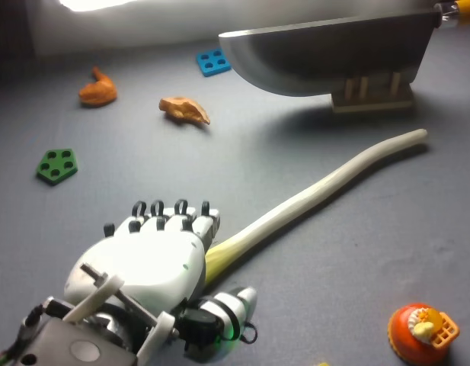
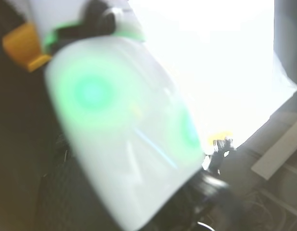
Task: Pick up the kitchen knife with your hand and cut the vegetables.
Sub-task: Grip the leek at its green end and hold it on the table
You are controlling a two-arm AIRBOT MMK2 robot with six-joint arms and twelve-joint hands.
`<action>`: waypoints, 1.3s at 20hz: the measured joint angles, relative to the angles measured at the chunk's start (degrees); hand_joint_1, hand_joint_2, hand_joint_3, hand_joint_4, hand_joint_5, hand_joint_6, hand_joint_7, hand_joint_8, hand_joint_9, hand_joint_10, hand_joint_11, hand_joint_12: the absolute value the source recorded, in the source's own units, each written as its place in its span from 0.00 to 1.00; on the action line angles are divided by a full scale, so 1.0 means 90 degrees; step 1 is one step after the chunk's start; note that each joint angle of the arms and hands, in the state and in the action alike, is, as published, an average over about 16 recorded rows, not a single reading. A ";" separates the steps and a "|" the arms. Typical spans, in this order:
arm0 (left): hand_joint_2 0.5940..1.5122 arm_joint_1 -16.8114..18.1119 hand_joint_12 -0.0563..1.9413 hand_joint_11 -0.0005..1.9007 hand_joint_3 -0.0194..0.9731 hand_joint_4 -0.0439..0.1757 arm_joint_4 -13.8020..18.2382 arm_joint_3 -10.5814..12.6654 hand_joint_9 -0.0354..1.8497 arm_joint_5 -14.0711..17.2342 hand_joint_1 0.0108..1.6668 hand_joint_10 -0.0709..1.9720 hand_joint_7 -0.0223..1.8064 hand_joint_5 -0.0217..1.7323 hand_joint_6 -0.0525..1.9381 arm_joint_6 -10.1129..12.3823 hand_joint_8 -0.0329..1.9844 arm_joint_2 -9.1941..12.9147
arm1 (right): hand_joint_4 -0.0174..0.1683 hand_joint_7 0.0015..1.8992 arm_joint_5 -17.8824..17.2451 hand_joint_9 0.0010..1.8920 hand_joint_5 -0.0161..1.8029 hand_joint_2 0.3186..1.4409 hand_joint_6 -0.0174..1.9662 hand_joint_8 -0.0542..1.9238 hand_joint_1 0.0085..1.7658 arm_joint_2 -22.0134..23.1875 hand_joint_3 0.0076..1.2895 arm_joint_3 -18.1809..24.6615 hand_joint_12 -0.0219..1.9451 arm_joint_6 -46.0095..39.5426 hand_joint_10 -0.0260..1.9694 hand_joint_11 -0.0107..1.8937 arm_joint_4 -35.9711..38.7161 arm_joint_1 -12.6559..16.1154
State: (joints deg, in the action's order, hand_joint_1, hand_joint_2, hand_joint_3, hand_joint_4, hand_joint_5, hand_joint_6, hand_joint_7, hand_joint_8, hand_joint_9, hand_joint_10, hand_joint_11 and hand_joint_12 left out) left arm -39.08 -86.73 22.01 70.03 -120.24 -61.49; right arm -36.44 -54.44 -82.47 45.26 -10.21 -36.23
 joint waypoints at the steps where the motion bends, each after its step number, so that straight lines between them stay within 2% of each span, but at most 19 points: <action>1: 0.84 -0.0088 0.16 0.01 0.03 0.26 0.0095 0.0005 0.04 0.0052 0.11 0.04 0.05 0.05 0.03 0.0094 0.02 -0.0047 | 0.16 0.01 0.0006 0.01 0.02 0.57 0.02 0.04 0.60 -0.0094 0.01 -0.0100 0.01 -0.0022 0.02 0.02 0.0039 0.0016; 7: 0.86 -0.0584 0.20 0.01 0.03 0.24 0.0698 0.0031 0.05 0.0379 0.17 0.04 0.05 0.06 0.03 0.0601 0.02 -0.0348 | 0.19 0.01 0.0039 0.01 0.02 0.57 0.02 0.04 0.60 -0.0671 0.01 -0.0763 0.01 -0.0158 0.02 0.02 0.0237 0.0143; 12: 0.89 -0.0886 0.22 0.01 0.03 0.26 0.1045 0.0049 0.05 0.0599 0.18 0.04 0.04 0.05 0.03 0.0818 0.02 -0.0576 | 0.20 0.01 0.0051 0.01 0.02 0.57 0.02 0.04 0.60 -0.1188 0.01 -0.1394 0.01 -0.0285 0.02 0.02 0.0427 0.0222; 19: 0.93 -0.1090 0.20 0.01 0.03 0.30 0.1165 0.0145 0.04 0.0789 0.18 0.04 0.03 0.03 0.03 0.0900 0.02 -0.0797 | 0.19 0.01 0.0055 0.01 0.02 0.57 0.02 0.04 0.61 -0.1851 0.01 -0.2237 0.01 -0.0415 0.02 0.02 0.0635 0.0299; 26: 0.95 -0.1038 0.14 0.01 0.03 0.32 0.1017 0.0288 0.04 0.0842 0.16 0.04 0.02 0.02 0.03 0.0824 0.02 -0.0969 | 0.15 0.01 0.0019 0.01 0.02 0.57 0.03 0.04 0.60 -0.2352 0.01 -0.2820 0.01 -0.0461 0.02 0.02 0.0741 0.0314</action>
State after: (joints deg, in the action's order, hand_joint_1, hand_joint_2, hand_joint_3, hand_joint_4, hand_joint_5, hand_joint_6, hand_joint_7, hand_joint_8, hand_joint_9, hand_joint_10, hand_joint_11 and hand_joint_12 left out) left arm -48.42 -77.58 24.61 77.60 -112.82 -70.21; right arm -36.27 -75.61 -107.85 41.11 -3.54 -33.41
